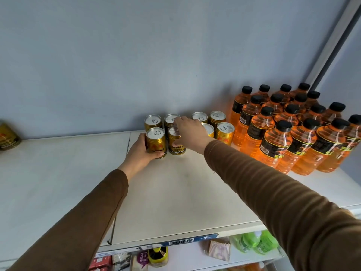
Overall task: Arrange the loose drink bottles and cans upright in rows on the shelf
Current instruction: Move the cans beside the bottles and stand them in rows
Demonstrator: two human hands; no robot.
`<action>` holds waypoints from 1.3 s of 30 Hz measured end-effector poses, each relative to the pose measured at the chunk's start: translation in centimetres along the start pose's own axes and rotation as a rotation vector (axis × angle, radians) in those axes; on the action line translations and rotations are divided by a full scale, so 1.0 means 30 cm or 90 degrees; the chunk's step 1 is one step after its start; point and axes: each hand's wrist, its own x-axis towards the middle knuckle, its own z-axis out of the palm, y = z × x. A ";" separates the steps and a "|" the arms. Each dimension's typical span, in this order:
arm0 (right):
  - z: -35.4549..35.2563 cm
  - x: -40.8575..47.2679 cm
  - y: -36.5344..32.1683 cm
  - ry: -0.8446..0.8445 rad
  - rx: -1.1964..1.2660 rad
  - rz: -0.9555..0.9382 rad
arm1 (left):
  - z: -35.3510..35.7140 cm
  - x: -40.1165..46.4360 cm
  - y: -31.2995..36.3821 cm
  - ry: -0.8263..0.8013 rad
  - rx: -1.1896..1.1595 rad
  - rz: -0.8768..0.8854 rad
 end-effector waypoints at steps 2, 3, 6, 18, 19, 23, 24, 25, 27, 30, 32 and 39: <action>-0.001 -0.003 0.000 0.002 -0.001 0.000 | -0.011 -0.016 0.012 -0.005 0.072 0.029; -0.002 -0.005 0.000 0.003 -0.004 -0.001 | -0.020 -0.024 0.017 -0.010 0.122 0.043; -0.005 -0.011 0.001 0.004 -0.018 -0.004 | -0.048 -0.065 0.024 -0.033 0.295 0.059; -0.058 -0.068 -0.168 0.103 0.040 -0.072 | -0.229 -0.255 0.019 -0.063 0.466 0.060; -0.059 -0.075 -0.204 0.104 0.049 -0.080 | -0.260 -0.270 0.009 -0.058 0.471 0.060; -0.061 -0.092 -0.365 0.093 0.068 -0.108 | -0.406 -0.329 -0.052 -0.042 0.477 0.056; -0.061 -0.095 -0.410 0.092 0.080 -0.108 | -0.445 -0.345 -0.072 -0.039 0.471 0.055; -0.061 -0.096 -0.456 0.094 0.091 -0.106 | -0.485 -0.362 -0.094 -0.034 0.467 0.057; -0.056 -0.096 -0.556 0.101 0.105 -0.096 | -0.571 -0.391 -0.140 -0.023 0.459 0.067; -0.033 -0.098 -0.727 0.083 0.138 -0.069 | -0.697 -0.436 -0.214 -0.014 0.442 0.089; -0.020 -0.093 -0.834 0.066 0.156 -0.057 | -0.771 -0.459 -0.261 -0.009 0.437 0.102; 0.007 -0.034 -1.061 0.045 0.184 -0.074 | -0.948 -0.492 -0.354 0.012 0.431 0.119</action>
